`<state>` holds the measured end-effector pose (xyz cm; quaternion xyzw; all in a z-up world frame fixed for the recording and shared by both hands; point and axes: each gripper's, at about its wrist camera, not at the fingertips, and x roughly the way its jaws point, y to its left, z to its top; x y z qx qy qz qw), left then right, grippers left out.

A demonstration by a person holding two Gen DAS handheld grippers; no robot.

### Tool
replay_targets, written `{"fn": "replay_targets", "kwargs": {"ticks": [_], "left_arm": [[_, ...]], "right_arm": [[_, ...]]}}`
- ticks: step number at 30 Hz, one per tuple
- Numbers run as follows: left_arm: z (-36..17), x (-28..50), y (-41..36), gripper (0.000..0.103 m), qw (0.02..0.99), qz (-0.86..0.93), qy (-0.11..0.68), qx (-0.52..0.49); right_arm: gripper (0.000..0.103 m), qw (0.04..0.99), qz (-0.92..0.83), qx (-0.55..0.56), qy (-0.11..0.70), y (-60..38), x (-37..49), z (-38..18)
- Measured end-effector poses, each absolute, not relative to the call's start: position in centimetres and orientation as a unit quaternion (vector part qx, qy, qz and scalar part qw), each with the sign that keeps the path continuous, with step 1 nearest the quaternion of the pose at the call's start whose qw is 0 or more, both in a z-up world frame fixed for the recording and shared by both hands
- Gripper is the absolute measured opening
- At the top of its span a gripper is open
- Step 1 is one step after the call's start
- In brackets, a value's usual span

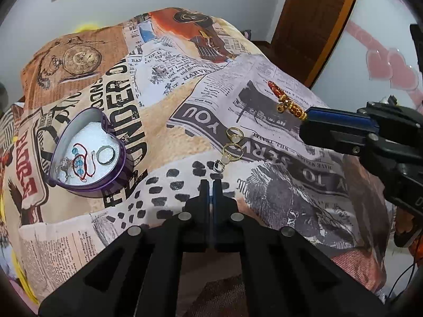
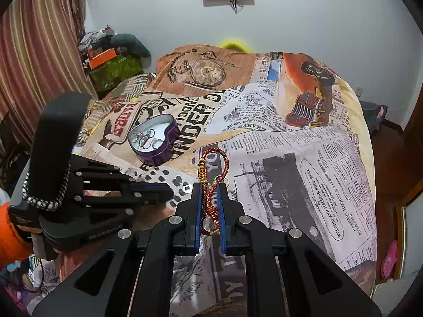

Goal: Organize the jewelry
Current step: 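Lift the braided bracelet with the right gripper while the left holds the gold earring, then lower the braided bracelet into the heart tin and open the right gripper while the left moves over the tin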

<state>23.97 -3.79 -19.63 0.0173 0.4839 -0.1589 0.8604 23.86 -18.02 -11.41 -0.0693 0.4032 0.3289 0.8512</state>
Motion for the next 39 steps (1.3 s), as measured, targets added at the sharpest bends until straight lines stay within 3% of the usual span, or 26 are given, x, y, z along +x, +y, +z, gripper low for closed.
{"fn": "replay_targets", "kwargs": {"ticks": [4, 6, 9, 11, 13, 26, 39], "left_arm": [[-19.6, 24.6, -4.6, 0.028, 0.859, -0.164, 0.485, 0.03], [-19.7, 25.1, -4.8, 0.03, 0.855, -0.169, 0.489, 0.024], [-19.9, 25.8, -5.0, 0.03, 0.853, -0.172, 0.492, 0.023], [-20.0, 26.2, -5.0, 0.023, 0.853, -0.172, 0.492, 0.023], [-20.3, 26.5, -5.0, 0.009, 0.854, -0.168, 0.492, 0.024], [-19.3, 24.1, -4.0, 0.006, 0.867, -0.164, 0.47, 0.02], [-15.8, 22.0, 2.1, 0.006, 0.898, -0.119, 0.423, -0.017]], "right_arm": [[0.01, 0.85, 0.326, -0.07, 0.409, -18.0, 23.9, -11.7], [0.01, 0.849, 0.324, -0.071, 0.411, -18.1, 23.9, -11.8], [0.01, 0.847, 0.323, -0.067, 0.417, -18.5, 24.2, -12.0], [0.01, 0.847, 0.322, -0.064, 0.418, -18.7, 24.3, -12.0], [0.01, 0.848, 0.321, -0.064, 0.418, -18.8, 24.3, -11.9], [0.01, 0.849, 0.325, -0.06, 0.411, -18.7, 24.3, -11.4], [0.01, 0.851, 0.347, -0.061, 0.389, -14.3, 24.0, -9.6]]}}
